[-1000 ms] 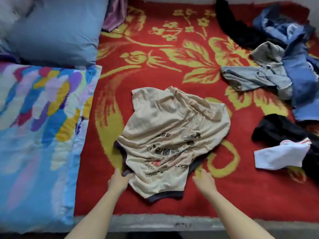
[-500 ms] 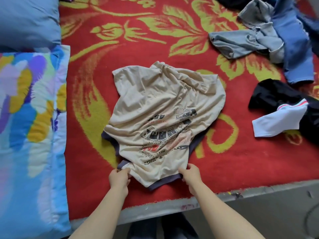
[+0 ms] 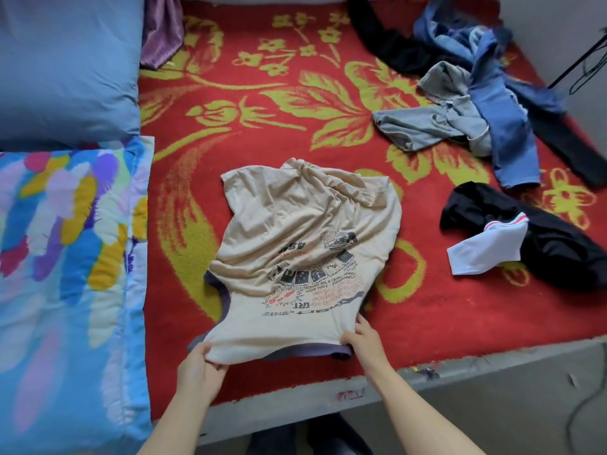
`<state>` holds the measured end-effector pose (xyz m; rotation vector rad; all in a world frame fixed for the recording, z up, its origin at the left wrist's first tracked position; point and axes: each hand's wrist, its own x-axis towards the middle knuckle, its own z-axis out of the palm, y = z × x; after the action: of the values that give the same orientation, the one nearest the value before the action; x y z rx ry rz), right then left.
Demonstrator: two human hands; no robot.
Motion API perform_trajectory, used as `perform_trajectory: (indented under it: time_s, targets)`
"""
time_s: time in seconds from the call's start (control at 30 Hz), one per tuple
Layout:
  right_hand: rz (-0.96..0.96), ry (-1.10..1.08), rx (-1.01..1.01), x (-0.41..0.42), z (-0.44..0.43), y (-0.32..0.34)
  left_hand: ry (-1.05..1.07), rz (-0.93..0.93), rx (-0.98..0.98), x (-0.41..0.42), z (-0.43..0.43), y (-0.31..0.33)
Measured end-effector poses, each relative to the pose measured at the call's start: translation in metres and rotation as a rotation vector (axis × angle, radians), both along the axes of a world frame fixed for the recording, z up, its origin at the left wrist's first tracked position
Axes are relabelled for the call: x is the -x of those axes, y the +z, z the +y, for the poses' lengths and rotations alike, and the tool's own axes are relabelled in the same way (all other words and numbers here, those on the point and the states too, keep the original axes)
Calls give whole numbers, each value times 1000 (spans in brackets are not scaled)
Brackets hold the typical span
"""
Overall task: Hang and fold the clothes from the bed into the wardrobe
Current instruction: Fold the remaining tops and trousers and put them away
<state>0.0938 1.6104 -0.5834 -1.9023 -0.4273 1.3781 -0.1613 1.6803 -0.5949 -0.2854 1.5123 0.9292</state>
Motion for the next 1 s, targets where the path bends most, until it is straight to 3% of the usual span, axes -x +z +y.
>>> perform_trajectory:
  time_s: [0.23,0.33,0.43,0.53,0.67,0.77,0.87,1.0]
  targets:
    - [330,-390,9,2,2,0,112,48,4,-6,-5,32]
    - [488,-628,97,11,6,-7,133,-9,7,-10,-9,46]
    - [735,-952,-15,24,13,-14,117,-61,14,-18,-11,64]
    - [816,-1193,-37,35,12,-29,148,-50,14,-23,-11,82]
    - [1009,-1240,138,53,24,-47,200,-82,21,-18,-9,95]
    - [1142,-1128,84,57,29,-55,206,-102,3,-11,-5,104]
    - [1027,-958,51,49,25,-54,209,-108,-5,0,-4,110]
    - [804,-1026,98,35,29,-41,172,-97,-17,8,-3,110]
